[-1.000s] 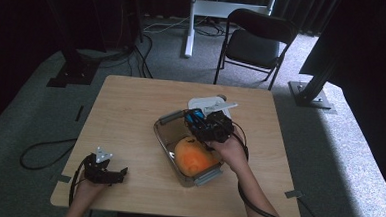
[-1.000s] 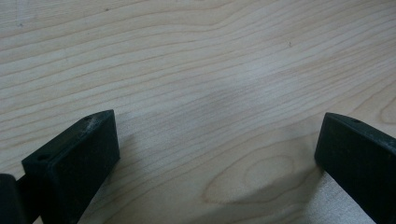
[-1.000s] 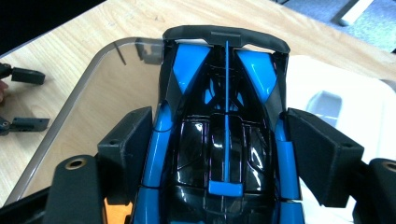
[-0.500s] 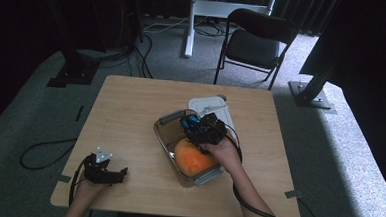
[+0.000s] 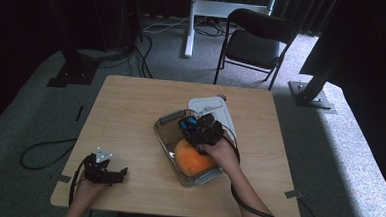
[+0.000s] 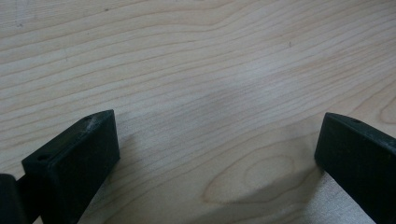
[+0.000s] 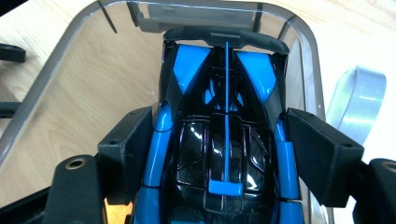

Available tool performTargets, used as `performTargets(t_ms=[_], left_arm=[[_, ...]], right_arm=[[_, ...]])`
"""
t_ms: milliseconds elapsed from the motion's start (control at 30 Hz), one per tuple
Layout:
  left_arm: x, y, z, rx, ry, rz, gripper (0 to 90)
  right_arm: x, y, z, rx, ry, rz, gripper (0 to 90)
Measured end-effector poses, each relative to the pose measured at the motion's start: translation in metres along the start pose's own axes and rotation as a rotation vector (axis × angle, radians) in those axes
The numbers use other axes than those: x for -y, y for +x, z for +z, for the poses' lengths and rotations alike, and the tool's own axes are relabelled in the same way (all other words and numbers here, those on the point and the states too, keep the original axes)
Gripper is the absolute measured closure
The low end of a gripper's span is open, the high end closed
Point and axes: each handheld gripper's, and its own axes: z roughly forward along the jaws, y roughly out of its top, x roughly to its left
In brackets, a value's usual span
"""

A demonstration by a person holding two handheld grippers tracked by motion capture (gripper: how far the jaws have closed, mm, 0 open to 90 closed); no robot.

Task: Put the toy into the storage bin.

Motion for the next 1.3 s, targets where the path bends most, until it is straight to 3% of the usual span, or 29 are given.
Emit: performTargets(t_ms=[300, 400, 600, 733, 967, 1300], left_arm=[[0.000, 0.000, 0.000, 0.000, 0.000, -0.001, 0.3], [0.000, 0.000, 0.000, -0.001, 0.000, 0.002, 0.3], [0.000, 0.000, 0.000, -0.001, 0.000, 0.002, 0.3], [0.000, 0.000, 0.000, -0.001, 0.000, 0.002, 0.3], [0.000, 0.000, 0.000, -0.001, -0.001, 0.002, 0.2], [0.000, 0.000, 0.000, 0.000, -0.001, -0.001, 0.3]], right_arm=[[0.001, 0.002, 0.001, -0.004, 0.019, -0.019, 26.2], [0.000, -0.001, -0.001, -0.043, 0.006, 0.006, 29.1], [0.001, -0.007, -0.008, -0.065, -0.022, 0.020, 18.9], [0.003, -0.014, -0.013, -0.078, -0.063, 0.055, 13.7], [0.007, -0.026, -0.025, -0.018, -0.133, 0.048, 13.0], [0.014, -0.042, -0.032, 0.041, -0.114, 0.032, 14.0]])
